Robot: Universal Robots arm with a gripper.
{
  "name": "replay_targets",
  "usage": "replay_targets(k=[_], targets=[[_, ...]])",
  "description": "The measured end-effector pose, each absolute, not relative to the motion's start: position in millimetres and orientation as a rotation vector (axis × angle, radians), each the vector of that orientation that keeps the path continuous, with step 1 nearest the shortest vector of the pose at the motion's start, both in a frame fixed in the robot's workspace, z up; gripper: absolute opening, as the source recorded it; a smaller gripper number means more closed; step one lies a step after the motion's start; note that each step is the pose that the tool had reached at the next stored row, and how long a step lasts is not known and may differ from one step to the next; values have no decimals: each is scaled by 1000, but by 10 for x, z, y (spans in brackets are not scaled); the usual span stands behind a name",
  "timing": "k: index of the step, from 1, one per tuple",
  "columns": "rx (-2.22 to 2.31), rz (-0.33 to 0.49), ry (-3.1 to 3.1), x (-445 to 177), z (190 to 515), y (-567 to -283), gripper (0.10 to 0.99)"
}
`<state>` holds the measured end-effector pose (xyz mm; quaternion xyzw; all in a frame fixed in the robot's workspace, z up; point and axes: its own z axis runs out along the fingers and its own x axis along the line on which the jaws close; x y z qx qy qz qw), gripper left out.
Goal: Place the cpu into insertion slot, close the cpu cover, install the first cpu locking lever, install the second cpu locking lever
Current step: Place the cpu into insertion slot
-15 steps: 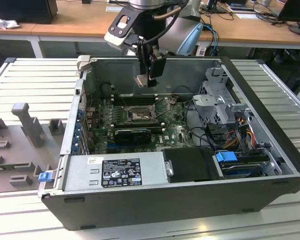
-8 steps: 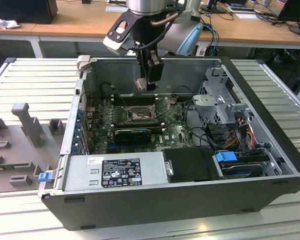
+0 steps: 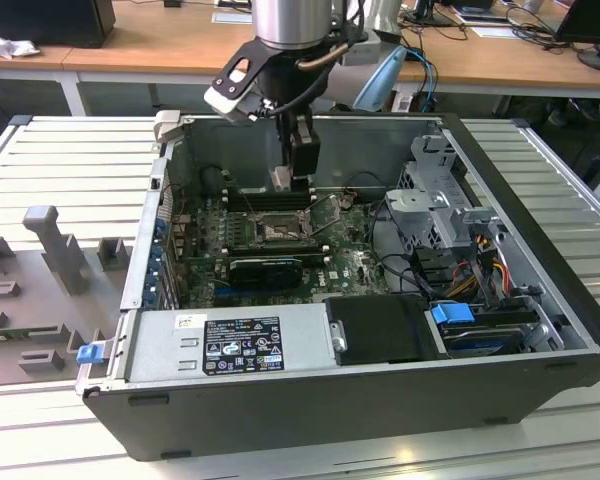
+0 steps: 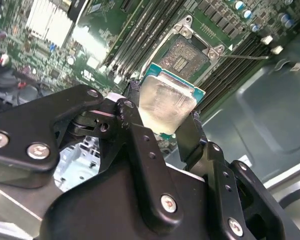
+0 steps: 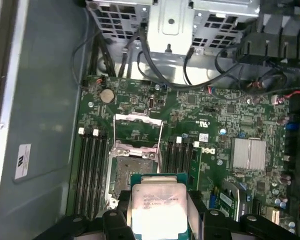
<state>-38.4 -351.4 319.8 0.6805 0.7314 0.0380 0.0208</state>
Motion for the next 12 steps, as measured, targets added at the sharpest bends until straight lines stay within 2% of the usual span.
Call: replay_targets(k=[12], targets=[[2203,97,2162,-383,2996,-3508,533]])
